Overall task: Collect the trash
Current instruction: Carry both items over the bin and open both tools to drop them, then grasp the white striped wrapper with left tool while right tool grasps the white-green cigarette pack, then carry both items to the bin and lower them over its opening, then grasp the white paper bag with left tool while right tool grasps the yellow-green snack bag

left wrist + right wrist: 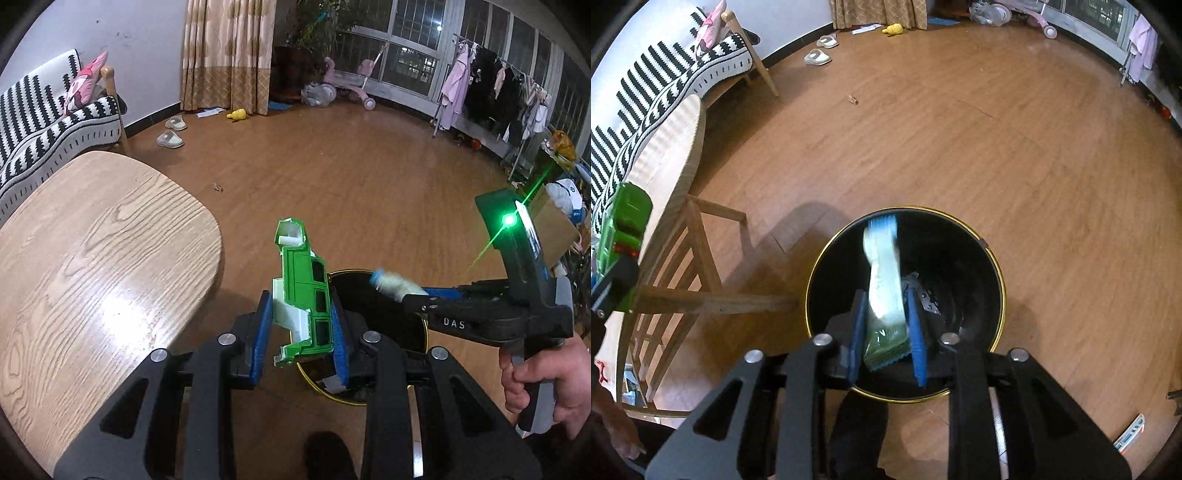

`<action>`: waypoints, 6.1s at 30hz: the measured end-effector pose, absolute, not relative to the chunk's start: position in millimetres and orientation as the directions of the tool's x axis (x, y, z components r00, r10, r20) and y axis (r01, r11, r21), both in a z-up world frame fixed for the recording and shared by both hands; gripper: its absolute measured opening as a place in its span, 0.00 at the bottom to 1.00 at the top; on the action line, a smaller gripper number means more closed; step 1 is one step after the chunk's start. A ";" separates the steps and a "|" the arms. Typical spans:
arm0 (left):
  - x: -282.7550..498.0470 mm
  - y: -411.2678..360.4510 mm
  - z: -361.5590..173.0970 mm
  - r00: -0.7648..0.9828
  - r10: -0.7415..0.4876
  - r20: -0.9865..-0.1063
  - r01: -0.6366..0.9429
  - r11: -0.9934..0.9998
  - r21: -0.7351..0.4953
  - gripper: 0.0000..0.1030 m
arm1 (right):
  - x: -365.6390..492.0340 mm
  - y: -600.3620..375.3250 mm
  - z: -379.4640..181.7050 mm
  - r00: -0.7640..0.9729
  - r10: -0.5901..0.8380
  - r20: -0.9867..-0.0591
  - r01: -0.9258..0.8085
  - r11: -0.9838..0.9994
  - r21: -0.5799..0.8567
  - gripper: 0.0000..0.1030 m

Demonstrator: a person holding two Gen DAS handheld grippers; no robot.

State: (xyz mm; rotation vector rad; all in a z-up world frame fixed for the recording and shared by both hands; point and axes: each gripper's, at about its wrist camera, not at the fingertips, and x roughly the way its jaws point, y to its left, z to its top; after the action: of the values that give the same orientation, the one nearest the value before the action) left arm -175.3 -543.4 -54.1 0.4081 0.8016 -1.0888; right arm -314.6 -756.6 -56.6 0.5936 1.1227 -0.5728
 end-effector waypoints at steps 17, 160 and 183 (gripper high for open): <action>-204.1 -601.4 -105.6 0.060 -0.563 -0.824 0.935 0.320 -0.150 0.28 | -360.4 -785.7 -5.8 0.405 -0.249 -0.880 0.796 0.570 0.206 0.74; -128.8 -504.5 -53.4 0.201 -0.656 -0.727 0.857 0.477 -0.194 0.91 | -269.3 -726.4 16.0 0.454 -0.189 -0.871 0.648 0.740 0.178 0.79; 138.1 -77.2 -18.0 0.653 -0.217 -0.726 0.128 0.976 -0.177 0.92 | 34.5 -318.4 40.7 0.552 0.216 -0.806 -0.120 0.976 0.180 0.81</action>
State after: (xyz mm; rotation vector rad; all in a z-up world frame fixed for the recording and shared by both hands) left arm 138.1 -77.2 -18.0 -0.1132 0.8375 -0.1958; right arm 34.5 -318.4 40.7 0.1088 0.9667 0.1992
